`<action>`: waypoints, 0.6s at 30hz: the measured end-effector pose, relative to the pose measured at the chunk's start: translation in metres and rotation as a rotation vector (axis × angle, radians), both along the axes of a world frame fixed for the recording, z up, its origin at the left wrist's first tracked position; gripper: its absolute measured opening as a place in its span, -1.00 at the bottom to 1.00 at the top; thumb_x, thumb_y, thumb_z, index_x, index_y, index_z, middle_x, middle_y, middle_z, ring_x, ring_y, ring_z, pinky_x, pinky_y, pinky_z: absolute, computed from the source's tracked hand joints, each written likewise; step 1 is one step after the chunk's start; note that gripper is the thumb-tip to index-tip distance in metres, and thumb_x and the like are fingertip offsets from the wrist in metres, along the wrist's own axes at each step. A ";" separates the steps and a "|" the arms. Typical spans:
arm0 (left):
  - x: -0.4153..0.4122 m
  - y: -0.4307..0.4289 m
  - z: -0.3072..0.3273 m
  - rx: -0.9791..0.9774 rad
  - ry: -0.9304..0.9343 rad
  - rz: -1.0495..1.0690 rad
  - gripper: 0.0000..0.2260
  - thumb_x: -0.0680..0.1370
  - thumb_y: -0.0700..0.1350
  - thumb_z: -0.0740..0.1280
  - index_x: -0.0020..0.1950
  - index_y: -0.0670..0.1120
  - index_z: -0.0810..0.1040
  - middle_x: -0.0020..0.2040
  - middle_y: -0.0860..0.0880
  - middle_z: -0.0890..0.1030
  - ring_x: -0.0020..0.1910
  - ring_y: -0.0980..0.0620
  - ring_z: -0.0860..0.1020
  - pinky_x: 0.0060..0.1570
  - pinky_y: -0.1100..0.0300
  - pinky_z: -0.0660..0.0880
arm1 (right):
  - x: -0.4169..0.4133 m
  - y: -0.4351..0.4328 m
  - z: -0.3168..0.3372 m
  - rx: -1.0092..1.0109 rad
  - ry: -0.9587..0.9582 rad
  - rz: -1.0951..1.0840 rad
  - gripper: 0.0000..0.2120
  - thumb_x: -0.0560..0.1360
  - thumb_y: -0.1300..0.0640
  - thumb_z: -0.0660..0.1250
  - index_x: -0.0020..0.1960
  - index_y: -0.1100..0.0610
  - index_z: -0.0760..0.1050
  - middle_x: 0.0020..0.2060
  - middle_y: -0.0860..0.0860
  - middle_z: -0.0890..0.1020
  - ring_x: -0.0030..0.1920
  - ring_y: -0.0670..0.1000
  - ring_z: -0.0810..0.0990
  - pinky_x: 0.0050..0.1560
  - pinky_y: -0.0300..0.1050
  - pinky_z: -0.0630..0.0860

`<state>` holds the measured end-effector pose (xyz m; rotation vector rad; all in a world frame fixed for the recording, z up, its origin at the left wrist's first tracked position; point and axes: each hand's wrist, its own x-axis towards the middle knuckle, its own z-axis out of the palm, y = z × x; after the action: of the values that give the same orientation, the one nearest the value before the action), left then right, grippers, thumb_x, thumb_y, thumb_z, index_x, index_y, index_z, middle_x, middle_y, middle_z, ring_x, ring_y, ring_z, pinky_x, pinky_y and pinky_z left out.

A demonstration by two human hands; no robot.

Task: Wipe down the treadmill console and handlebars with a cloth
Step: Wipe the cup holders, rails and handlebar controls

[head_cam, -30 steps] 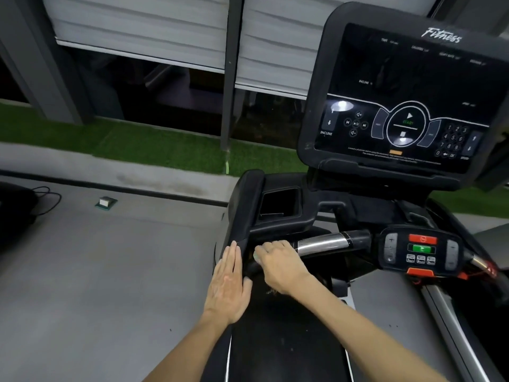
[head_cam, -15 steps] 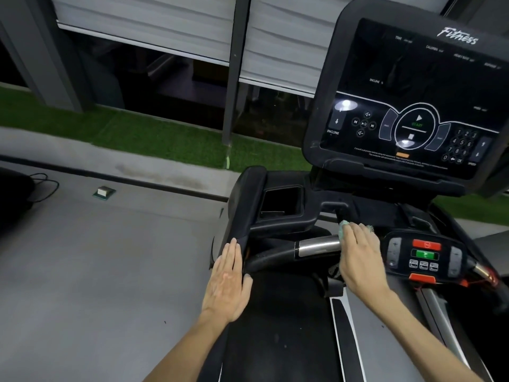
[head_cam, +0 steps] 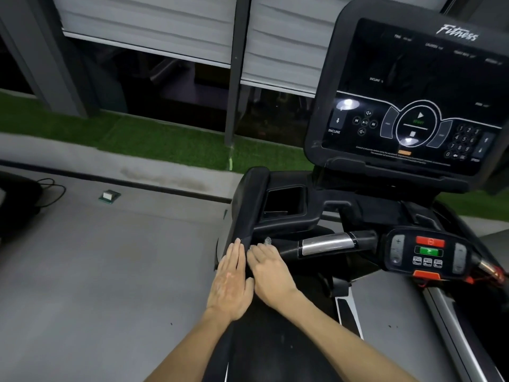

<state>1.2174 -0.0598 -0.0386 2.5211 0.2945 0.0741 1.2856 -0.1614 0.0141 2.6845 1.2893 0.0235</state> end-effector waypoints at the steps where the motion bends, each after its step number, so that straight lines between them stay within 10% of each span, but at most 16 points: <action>1: 0.000 0.001 0.001 0.002 -0.001 -0.002 -0.29 0.47 -0.04 -0.05 0.57 -0.11 -0.27 0.59 -0.03 -0.27 0.56 0.08 -0.28 0.55 0.12 -0.21 | -0.001 0.000 -0.001 0.032 0.004 0.031 -0.54 0.30 0.14 0.43 0.18 0.21 0.55 0.08 0.10 0.62 0.18 0.11 0.55 0.37 0.02 0.37; 18: -0.003 0.002 0.004 -0.009 -0.034 -0.015 -0.28 0.56 -0.17 0.15 0.58 -0.12 -0.24 0.59 -0.01 -0.27 0.55 0.10 -0.29 0.47 0.25 -0.32 | 0.020 -0.044 0.004 -0.251 -0.177 0.454 -0.39 0.44 0.12 0.42 0.44 0.17 0.35 0.43 0.09 0.39 0.46 0.08 0.31 0.46 -0.01 0.08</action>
<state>1.2142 -0.0575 -0.0341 2.5106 0.2616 0.1091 1.3052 -0.2052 0.0183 2.0874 1.6838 0.1408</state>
